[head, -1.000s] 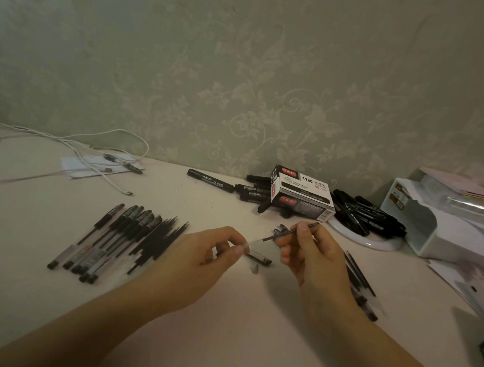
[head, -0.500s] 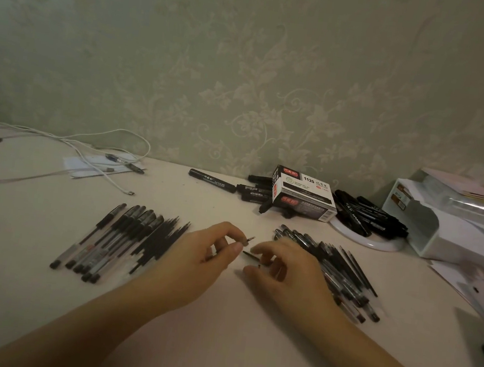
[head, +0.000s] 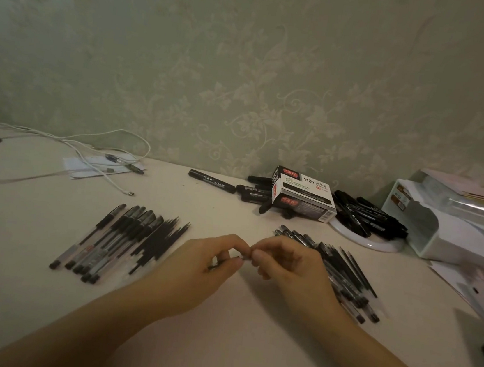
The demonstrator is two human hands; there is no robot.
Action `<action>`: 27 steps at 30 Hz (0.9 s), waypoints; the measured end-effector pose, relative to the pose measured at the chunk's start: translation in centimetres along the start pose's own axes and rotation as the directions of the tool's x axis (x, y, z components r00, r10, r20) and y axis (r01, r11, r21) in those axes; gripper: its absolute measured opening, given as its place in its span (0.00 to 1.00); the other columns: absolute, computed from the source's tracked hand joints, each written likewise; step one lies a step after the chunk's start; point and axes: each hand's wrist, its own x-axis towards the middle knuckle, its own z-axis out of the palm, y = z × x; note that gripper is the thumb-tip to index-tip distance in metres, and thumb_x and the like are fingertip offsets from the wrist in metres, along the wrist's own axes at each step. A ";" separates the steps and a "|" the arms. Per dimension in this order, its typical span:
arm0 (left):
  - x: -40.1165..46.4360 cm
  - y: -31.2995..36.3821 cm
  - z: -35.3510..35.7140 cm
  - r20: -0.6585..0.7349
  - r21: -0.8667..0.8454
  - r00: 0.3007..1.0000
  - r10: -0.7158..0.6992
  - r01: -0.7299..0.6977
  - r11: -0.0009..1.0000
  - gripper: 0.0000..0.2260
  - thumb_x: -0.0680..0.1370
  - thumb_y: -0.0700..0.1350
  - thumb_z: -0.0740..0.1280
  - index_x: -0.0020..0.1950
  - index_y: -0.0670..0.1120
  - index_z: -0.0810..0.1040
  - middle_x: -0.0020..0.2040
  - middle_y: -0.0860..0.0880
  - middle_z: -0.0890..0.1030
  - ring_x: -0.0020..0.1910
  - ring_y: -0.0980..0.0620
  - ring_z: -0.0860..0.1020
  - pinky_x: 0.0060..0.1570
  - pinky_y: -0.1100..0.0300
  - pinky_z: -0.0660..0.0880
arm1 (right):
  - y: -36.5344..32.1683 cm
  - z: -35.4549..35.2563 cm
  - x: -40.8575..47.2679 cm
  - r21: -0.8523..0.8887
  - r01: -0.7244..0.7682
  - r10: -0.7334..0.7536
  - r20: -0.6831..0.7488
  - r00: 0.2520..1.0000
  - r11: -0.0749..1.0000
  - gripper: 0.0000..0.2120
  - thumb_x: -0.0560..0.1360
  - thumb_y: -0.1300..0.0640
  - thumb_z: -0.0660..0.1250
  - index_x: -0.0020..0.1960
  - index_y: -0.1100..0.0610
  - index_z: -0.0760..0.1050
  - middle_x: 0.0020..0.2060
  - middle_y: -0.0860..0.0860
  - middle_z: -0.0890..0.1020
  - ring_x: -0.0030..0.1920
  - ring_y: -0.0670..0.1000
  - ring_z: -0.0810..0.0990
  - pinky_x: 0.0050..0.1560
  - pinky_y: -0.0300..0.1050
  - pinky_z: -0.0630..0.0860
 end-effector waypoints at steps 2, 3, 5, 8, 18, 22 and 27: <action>0.0 0.0 0.0 0.008 -0.012 1.000 0.003 -0.003 1.000 0.06 0.80 0.50 0.61 0.53 0.60 0.76 0.38 0.47 0.77 0.25 0.58 0.67 0.26 0.68 0.63 | 0.1 0.1 -0.1 0.000 -0.006 0.006 0.024 1.000 1.000 0.04 0.75 0.61 0.72 0.47 0.53 0.83 0.40 0.52 0.85 0.39 0.48 0.82 0.42 0.37 0.79; 0.0 0.0 -0.1 0.011 -0.015 1.000 0.004 -0.004 1.000 0.06 0.80 0.50 0.61 0.53 0.60 0.76 0.38 0.47 0.77 0.24 0.58 0.67 0.26 0.68 0.63 | 0.1 0.1 -0.1 0.009 -0.005 0.005 0.024 1.000 1.000 0.04 0.75 0.61 0.72 0.47 0.54 0.83 0.40 0.53 0.85 0.38 0.48 0.82 0.42 0.37 0.78; 0.0 0.0 -0.1 0.019 -0.017 1.000 0.013 -0.012 1.000 0.06 0.80 0.50 0.61 0.53 0.59 0.76 0.37 0.47 0.76 0.24 0.58 0.67 0.26 0.69 0.62 | 0.1 0.1 -0.1 0.026 0.002 -0.002 0.018 1.000 1.000 0.03 0.75 0.62 0.72 0.46 0.54 0.83 0.39 0.53 0.85 0.37 0.47 0.82 0.41 0.36 0.78; 0.1 -0.1 -0.1 0.007 -0.005 1.000 0.015 -0.015 1.000 0.06 0.80 0.49 0.61 0.52 0.59 0.76 0.37 0.47 0.76 0.24 0.58 0.67 0.26 0.69 0.63 | 0.0 0.0 0.0 0.034 0.010 -0.010 -0.008 1.000 0.999 0.04 0.74 0.62 0.73 0.46 0.53 0.83 0.38 0.52 0.85 0.36 0.46 0.81 0.40 0.36 0.78; 0.1 -0.3 -0.1 0.015 0.030 0.999 0.030 -0.031 0.999 0.06 0.80 0.52 0.61 0.54 0.62 0.75 0.38 0.52 0.77 0.25 0.59 0.69 0.26 0.68 0.64 | 0.0 0.0 -0.1 0.000 -0.003 0.003 0.035 0.999 1.000 0.04 0.74 0.61 0.72 0.46 0.53 0.82 0.40 0.50 0.85 0.38 0.45 0.82 0.42 0.36 0.79; 0.3 -0.3 0.0 -0.004 0.070 1.000 0.020 -0.019 0.997 0.05 0.80 0.53 0.62 0.54 0.61 0.74 0.38 0.54 0.78 0.28 0.60 0.71 0.29 0.68 0.65 | -0.1 0.0 -0.2 0.019 -0.013 0.012 0.038 0.999 1.000 0.05 0.74 0.62 0.73 0.46 0.52 0.83 0.40 0.51 0.85 0.39 0.46 0.83 0.43 0.37 0.79; 0.2 0.1 -0.1 -0.023 0.103 0.999 0.041 -0.039 0.994 0.02 0.79 0.50 0.65 0.50 0.56 0.77 0.36 0.57 0.76 0.34 0.66 0.74 0.32 0.73 0.67 | 0.0 0.1 -0.3 0.009 -0.024 0.024 0.071 0.997 1.000 0.05 0.73 0.63 0.74 0.46 0.55 0.83 0.38 0.50 0.85 0.39 0.45 0.83 0.43 0.36 0.78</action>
